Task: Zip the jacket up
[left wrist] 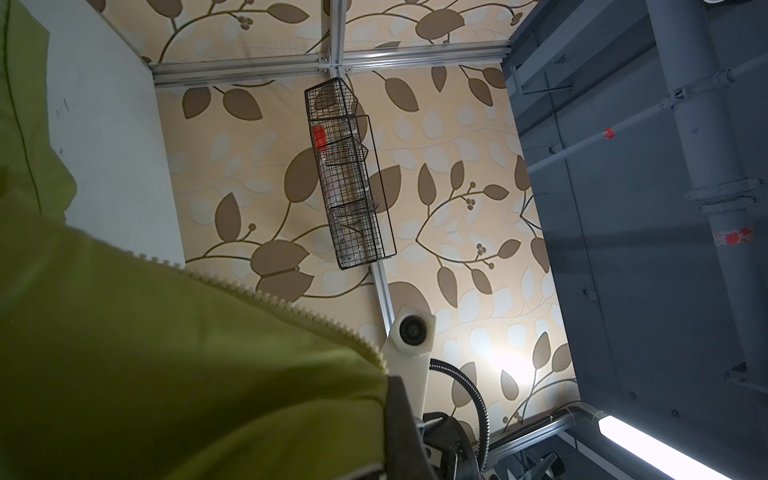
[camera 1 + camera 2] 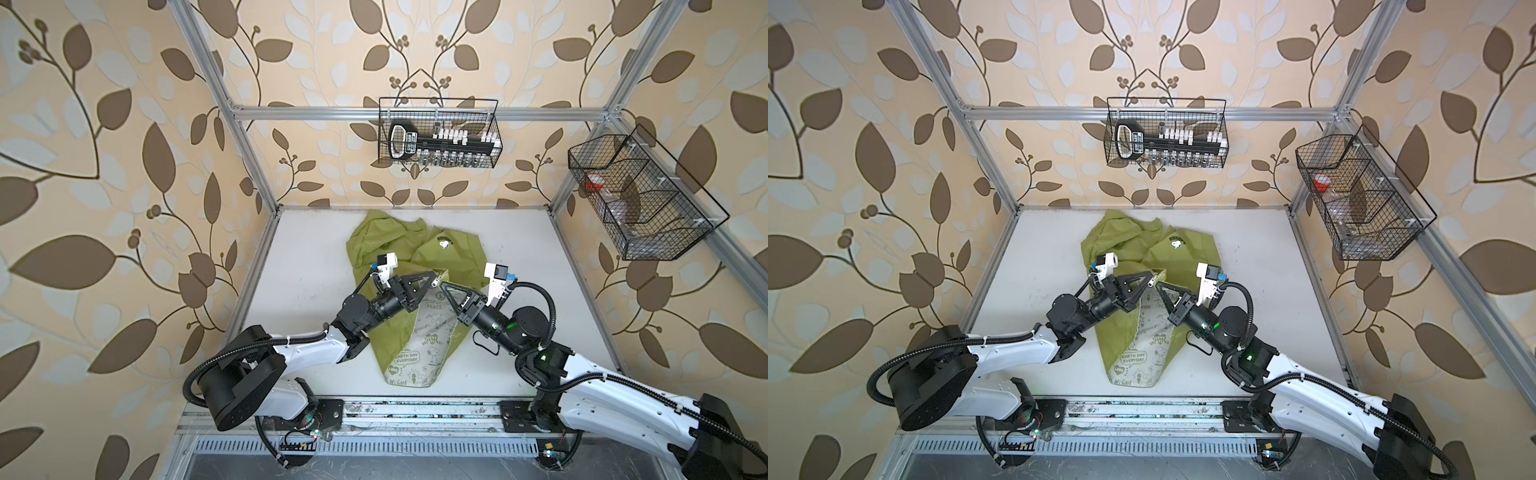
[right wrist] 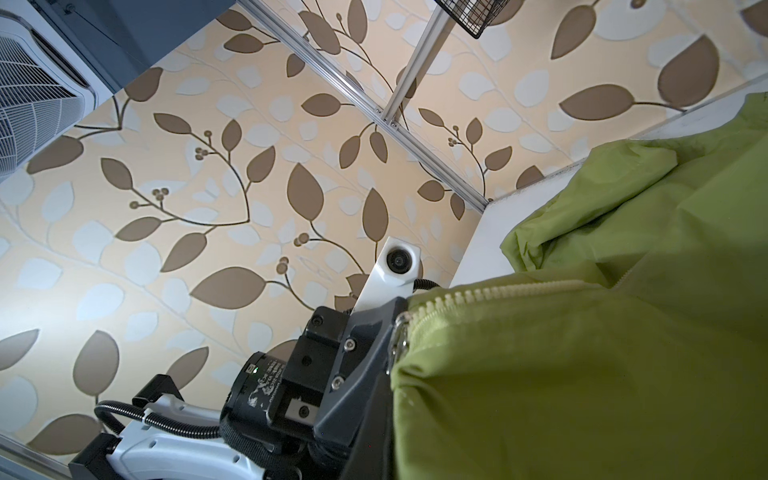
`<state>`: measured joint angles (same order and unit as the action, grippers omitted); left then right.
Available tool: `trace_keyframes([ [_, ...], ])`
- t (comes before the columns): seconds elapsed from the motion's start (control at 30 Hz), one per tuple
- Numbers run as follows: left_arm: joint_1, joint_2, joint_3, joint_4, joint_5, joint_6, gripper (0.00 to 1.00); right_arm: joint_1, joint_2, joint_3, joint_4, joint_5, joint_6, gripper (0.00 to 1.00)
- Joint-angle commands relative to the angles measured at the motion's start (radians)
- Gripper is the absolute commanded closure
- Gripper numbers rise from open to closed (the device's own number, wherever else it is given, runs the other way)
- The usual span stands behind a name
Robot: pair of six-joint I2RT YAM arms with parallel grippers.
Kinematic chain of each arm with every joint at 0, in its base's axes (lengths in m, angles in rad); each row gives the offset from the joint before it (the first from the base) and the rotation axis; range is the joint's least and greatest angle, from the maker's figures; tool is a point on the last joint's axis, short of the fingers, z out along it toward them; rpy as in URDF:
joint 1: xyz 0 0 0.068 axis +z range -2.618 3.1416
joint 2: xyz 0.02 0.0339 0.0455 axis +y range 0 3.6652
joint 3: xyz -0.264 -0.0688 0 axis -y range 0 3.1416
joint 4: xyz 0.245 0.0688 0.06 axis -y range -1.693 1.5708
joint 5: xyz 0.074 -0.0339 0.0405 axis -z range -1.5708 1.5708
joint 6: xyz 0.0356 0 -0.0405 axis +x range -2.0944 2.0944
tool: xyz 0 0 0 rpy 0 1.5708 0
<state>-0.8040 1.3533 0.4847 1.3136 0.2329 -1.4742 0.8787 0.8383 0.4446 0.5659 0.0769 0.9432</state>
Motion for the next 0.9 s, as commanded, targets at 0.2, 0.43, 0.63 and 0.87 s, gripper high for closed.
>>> trace_keyframes([
  [0.2,0.003,-0.003,0.005,0.108,-0.024,0.014,1.00,0.029,-0.010,-0.061,-0.049,-0.081,0.028,0.61],
  [0.43,0.010,-0.008,-0.021,0.107,-0.041,0.020,1.00,0.090,-0.081,-0.079,-0.201,-0.086,0.001,0.47],
  [0.63,0.043,-0.029,-0.087,0.092,-0.066,0.019,1.00,0.090,-0.142,0.015,-0.652,-0.082,-0.116,0.33],
  [0.87,0.064,-0.045,-0.142,0.054,-0.068,0.035,1.00,0.020,-0.037,0.155,-1.159,-0.006,-0.069,0.20],
])
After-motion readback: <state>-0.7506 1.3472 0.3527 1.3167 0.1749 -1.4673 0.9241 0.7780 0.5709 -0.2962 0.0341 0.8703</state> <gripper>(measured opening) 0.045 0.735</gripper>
